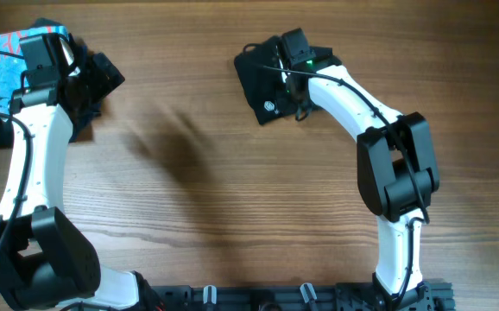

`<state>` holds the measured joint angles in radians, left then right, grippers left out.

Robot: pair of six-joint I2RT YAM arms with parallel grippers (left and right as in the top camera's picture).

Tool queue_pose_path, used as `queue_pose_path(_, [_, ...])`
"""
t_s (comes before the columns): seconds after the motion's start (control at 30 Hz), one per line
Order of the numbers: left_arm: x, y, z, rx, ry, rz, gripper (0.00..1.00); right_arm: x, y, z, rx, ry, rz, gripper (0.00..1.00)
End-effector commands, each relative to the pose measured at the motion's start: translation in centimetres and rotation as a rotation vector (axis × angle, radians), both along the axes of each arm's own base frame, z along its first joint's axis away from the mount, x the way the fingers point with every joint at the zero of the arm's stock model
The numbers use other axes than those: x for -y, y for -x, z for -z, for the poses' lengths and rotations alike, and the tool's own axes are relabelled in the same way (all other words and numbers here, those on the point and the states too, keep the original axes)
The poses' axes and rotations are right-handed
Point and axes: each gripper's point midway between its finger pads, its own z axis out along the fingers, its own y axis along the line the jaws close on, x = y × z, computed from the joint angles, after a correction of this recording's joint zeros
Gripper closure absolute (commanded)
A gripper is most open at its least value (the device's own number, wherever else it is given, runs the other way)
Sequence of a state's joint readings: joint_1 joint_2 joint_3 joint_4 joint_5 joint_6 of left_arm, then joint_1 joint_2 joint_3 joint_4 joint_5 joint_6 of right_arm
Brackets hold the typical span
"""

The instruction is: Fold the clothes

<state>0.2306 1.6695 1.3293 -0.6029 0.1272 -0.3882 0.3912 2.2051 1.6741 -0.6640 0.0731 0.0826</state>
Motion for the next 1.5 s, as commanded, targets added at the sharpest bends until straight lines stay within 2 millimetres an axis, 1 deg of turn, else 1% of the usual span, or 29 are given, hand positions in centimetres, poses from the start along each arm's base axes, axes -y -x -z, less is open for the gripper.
queue_pose_path(0.0, [-0.5,-0.2,-0.1,0.002,-0.007,-0.019,0.0,-1.1,-1.5,1.3,0.059,0.034,-0.169,0.96])
queue_pose_path(0.1, [-0.5,-0.2,-0.1,0.002,-0.008,-0.019,0.0,-0.8,-2.2,0.8,0.091,0.046,-0.159,0.96])
queue_pose_path(0.2, [-0.7,-0.3,-0.1,0.003,-0.019,-0.027,0.0,-0.9,-2.2,-1.2,0.109,0.014,-0.126,0.96])
queue_pose_path(0.3, [-0.8,-0.5,-0.3,0.015,-0.022,-0.027,0.0,-2.0,-1.2,-4.2,0.111,-0.066,-0.154,0.95])
queue_pose_path(0.4, [-0.8,-0.7,-0.5,0.025,-0.024,-0.028,0.0,-3.5,-0.5,-6.3,0.118,-0.153,-0.199,0.96])
queue_pose_path(0.5, [-0.8,-0.8,-0.5,0.028,-0.025,-0.028,0.0,-4.6,-0.6,-6.8,0.144,-0.172,-0.223,0.96])
queue_pose_path(0.57, [-0.8,-0.8,-0.5,0.029,-0.025,-0.028,0.0,-5.2,-0.9,-6.8,0.161,-0.178,-0.231,0.96])
queue_pose_path(0.77, [-0.9,-0.8,-0.5,0.029,-0.029,-0.03,0.0,-6.8,-3.5,-7.7,0.288,-0.209,-0.261,0.96])
queue_pose_path(0.83, [-0.9,-0.9,-0.6,0.033,-0.029,-0.03,0.0,-7.1,-4.3,-7.4,0.321,-0.211,-0.273,0.96])
queue_pose_path(1.0, [-1.0,-1.0,-0.7,0.04,-0.031,-0.03,0.0,-8.0,-5.8,-5.5,0.37,-0.205,-0.318,0.96])
queue_pose_path(1.07, [-1.0,-1.1,-0.8,0.044,-0.032,-0.03,0.0,-8.6,-6.2,-4.5,0.377,-0.219,-0.328,0.96])
queue_pose_path(1.17, [-1.0,-1.1,-0.8,0.044,-0.032,-0.03,0.0,-8.9,-6.6,-2.8,0.375,-0.226,-0.328,0.96])
queue_pose_path(1.3, [-1.0,-1.1,-0.8,0.044,-0.032,-0.03,0.0,-9.0,-6.4,-0.3,0.336,-0.232,-0.308,0.96])
queue_pose_path(1.37, [-1.0,-1.1,-0.8,0.044,-0.032,-0.03,0.0,-9.1,-5.8,0.6,0.3,-0.242,-0.311,0.96])
queue_pose_path(1.47, [-1.0,-1.1,-0.8,0.044,-0.031,-0.03,0.0,-8.5,-4.8,1.7,0.229,-0.242,-0.271,0.96])
